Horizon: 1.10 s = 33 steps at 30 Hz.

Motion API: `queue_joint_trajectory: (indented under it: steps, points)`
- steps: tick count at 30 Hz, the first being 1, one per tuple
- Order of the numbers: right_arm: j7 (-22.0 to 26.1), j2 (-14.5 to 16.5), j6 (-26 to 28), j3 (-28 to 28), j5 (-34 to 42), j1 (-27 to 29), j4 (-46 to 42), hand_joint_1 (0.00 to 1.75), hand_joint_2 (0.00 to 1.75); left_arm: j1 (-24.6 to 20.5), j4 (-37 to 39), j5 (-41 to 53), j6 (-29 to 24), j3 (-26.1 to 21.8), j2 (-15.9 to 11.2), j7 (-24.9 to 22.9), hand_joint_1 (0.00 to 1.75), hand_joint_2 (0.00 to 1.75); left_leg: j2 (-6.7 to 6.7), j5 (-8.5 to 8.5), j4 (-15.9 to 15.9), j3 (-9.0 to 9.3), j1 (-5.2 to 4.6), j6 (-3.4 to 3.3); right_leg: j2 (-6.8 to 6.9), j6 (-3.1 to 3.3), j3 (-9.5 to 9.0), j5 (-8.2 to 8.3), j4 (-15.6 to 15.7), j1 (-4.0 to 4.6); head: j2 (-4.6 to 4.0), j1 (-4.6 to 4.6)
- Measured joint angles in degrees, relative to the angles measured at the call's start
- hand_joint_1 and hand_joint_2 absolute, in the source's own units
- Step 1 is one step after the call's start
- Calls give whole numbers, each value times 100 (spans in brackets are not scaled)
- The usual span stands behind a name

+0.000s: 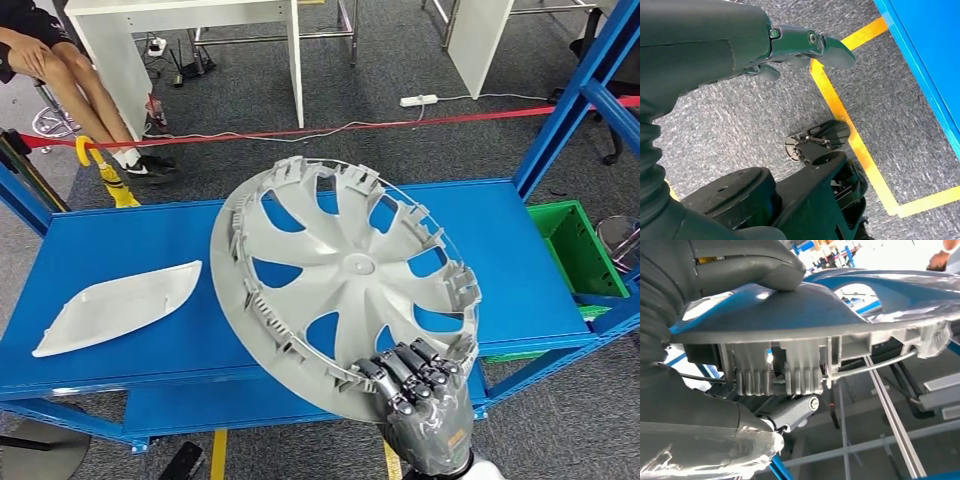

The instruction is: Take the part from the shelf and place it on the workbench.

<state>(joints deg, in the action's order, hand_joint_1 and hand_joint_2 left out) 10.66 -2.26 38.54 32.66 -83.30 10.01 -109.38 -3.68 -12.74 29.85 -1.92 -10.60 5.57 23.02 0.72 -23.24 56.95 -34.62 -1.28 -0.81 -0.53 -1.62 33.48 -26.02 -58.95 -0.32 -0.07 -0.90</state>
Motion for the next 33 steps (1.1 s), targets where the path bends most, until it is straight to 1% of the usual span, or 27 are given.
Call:
queue_joint_trajectory:
  steps: [3,7,9,10,11,13,14,15,16,17,18,19,20,21,22,24,25,26,27,28,29,30,31,32,33]
  points:
    - [48,-3,0,-32,9,68,-4,175,175,-5,0,37,-18,0,19,-1,0,175,0,-14,10,0,-15,-22,-2,-19,-2,-5,1,-16,0,1]
    - [18,-3,1,-81,-51,151,-29,175,175,-28,0,93,-22,3,39,-28,0,175,0,-35,20,-1,-44,-73,-4,-72,-14,-6,19,-44,0,3]
    - [-11,-4,1,-104,-88,190,-61,175,175,-50,0,119,-19,4,57,-49,0,175,-5,-10,-32,28,-17,-113,-1,-110,-3,-38,-5,-38,0,1]
    - [-22,-6,2,-114,-99,205,-75,175,175,-62,0,123,-17,5,69,-59,0,175,-9,2,-62,49,3,-135,2,-128,49,-126,-126,-31,0,-8]
    - [-31,-9,2,-123,-105,216,-85,175,175,-73,0,128,-15,6,82,-69,0,175,-13,9,-85,70,24,-152,5,-144,145,-261,-342,-27,0,-17]
    - [-37,-15,1,-133,-109,225,-89,175,175,-84,0,134,-13,9,100,-82,0,175,-20,-1,-89,85,33,-168,9,-170,497,-638,-1097,-31,0,-29]
    - [-38,-17,1,-138,-109,234,-89,175,175,-85,0,137,-12,10,107,-86,0,175,-23,-6,-88,90,34,-168,10,-182,663,-750,-1430,-35,0,-28]
    - [-39,-19,1,-143,-109,245,-89,175,175,-85,0,138,-10,11,114,-90,0,175,-25,-13,-86,96,38,-163,10,-194,767,-767,-1624,-37,0,-27]
    - [-42,-20,1,-148,-109,255,-89,175,175,-85,0,139,-8,12,120,-91,0,175,-23,-22,-83,106,47,-152,12,-204,749,-655,-1570,-39,0,-28]
    - [-43,-21,1,-153,-109,262,-90,175,175,-86,0,141,-7,13,126,-91,0,175,-20,-35,-78,121,60,-133,15,-213,611,-452,-1281,-44,0,-28]
    - [-44,-22,1,-157,-110,266,-90,175,175,-86,0,143,-5,15,130,-92,0,175,-16,-53,-67,138,72,-103,24,-229,399,-248,-853,-54,0,-29]
    - [-43,-22,2,-161,-111,265,-91,175,175,-89,0,144,-4,16,130,-92,0,175,-10,-73,-53,143,79,-67,19,-227,177,-102,-469,-53,0,-34]
    - [-42,-23,2,-165,-113,268,-95,175,175,-92,0,145,-3,17,129,-92,0,175,-5,-88,-35,150,79,-31,11,-204,15,-25,-192,-53,0,-37]
    - [-41,-23,1,-170,-115,271,-99,175,175,-95,0,145,-3,17,127,-92,0,175,-1,-95,-15,150,73,2,0,-166,-68,-23,-60,-48,0,-37]
    - [-40,-24,1,-174,-117,276,-103,175,175,-98,0,145,-3,17,126,-92,0,175,3,-93,-4,147,68,26,-19,-111,-86,-41,-54,-36,0,-36]
    - [-40,-26,1,-181,-120,290,-108,175,175,-100,0,145,-3,17,123,-92,0,175,3,-118,30,146,73,72,-25,-22,-72,-50,-45,-46,0,-27]
    - [-41,-27,1,-183,-121,295,-109,175,175,-102,0,145,-4,18,122,-92,0,175,-1,-198,117,113,79,103,-26,18,-72,-39,-42,-51,0,-12]
    - [-42,-27,1,-184,-125,298,-112,175,175,-107,0,146,-5,19,121,-92,0,175,-6,-345,310,33,88,137,-25,54,-71,-24,-37,-59,0,-1]
    - [-47,-27,1,-184,-131,299,-115,175,175,-112,0,151,-5,20,123,-92,0,175,-10,-541,616,-99,97,168,-25,82,-63,-10,-37,-59,0,14]
    - [-58,-28,1,-184,-141,302,-117,175,175,-115,0,159,-2,22,127,-93,0,175,-12,-754,1014,-272,106,191,-30,102,-49,5,-39,-58,0,26]
    - [-79,-31,0,-184,-157,309,-120,175,175,-116,0,173,2,26,131,-98,0,175,-12,-912,1381,-433,115,204,-40,110,-32,13,-40,-56,0,23]
    - [-119,-38,0,-181,-178,319,-122,175,175,-114,0,194,7,32,134,-108,0,175,-12,-967,1617,-531,121,207,-59,112,-18,21,-40,-54,0,25]
    - [-176,-50,0,-174,-207,332,-127,175,175,-112,0,217,11,39,137,-121,0,175,-11,-908,1655,-533,124,202,-86,110,-6,29,-41,-53,0,23]
    - [-248,-67,0,-162,-242,346,-138,175,175,-111,0,243,12,49,139,-135,0,175,-6,-753,1471,-427,126,189,-122,102,3,39,-41,-53,0,23]
    - [-326,-87,1,-145,-274,359,-153,175,175,-112,0,267,13,62,142,-154,0,175,18,-559,1136,-241,128,171,-163,89,10,50,-41,-55,0,25]
